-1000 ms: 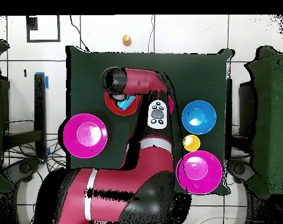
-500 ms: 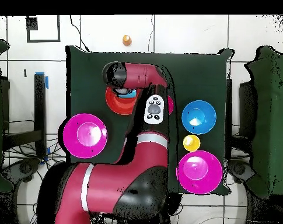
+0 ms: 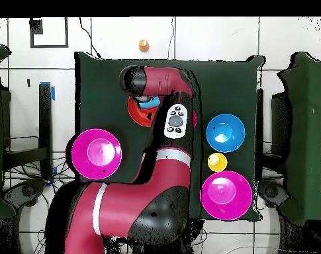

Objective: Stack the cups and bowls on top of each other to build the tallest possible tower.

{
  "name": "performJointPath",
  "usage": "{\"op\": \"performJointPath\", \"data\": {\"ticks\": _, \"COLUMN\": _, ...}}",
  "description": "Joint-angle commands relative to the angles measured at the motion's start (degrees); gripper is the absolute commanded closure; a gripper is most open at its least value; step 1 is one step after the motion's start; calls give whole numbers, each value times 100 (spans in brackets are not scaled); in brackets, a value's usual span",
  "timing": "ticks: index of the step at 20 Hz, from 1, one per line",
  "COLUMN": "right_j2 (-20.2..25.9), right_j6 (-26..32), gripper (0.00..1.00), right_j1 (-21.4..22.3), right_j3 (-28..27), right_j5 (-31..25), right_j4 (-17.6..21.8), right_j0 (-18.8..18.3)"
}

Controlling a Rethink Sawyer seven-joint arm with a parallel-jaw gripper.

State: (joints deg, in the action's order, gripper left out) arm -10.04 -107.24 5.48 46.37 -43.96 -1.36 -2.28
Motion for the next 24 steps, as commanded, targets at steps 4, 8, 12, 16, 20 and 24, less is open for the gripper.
{"op": "performJointPath", "data": {"ticks": 4, "right_j2": 179, "right_j6": -200, "gripper": 100, "right_j1": -896, "right_j3": -384, "right_j5": -917, "right_j4": 210, "right_j0": -2}}
{"op": "performJointPath", "data": {"ticks": 8, "right_j2": -297, "right_j6": 31, "gripper": 100, "right_j1": -980, "right_j3": -960, "right_j5": -2515, "right_j4": 408, "right_j0": 154}}
{"op": "performJointPath", "data": {"ticks": 12, "right_j2": -680, "right_j6": 243, "gripper": 100, "right_j1": -1055, "right_j3": -1447, "right_j5": -4033, "right_j4": 489, "right_j0": 278}}
{"op": "performJointPath", "data": {"ticks": 16, "right_j2": -836, "right_j6": 358, "gripper": 100, "right_j1": -1182, "right_j3": -1806, "right_j5": -4822, "right_j4": 452, "right_j0": 312}}
{"op": "performJointPath", "data": {"ticks": 20, "right_j2": -866, "right_j6": 363, "gripper": 100, "right_j1": -1252, "right_j3": -1957, "right_j5": -5026, "right_j4": 404, "right_j0": 283}}
{"op": "performJointPath", "data": {"ticks": 24, "right_j2": -839, "right_j6": 416, "gripper": 100, "right_j1": -1245, "right_j3": -1904, "right_j5": -4951, "right_j4": 373, "right_j0": 267}}
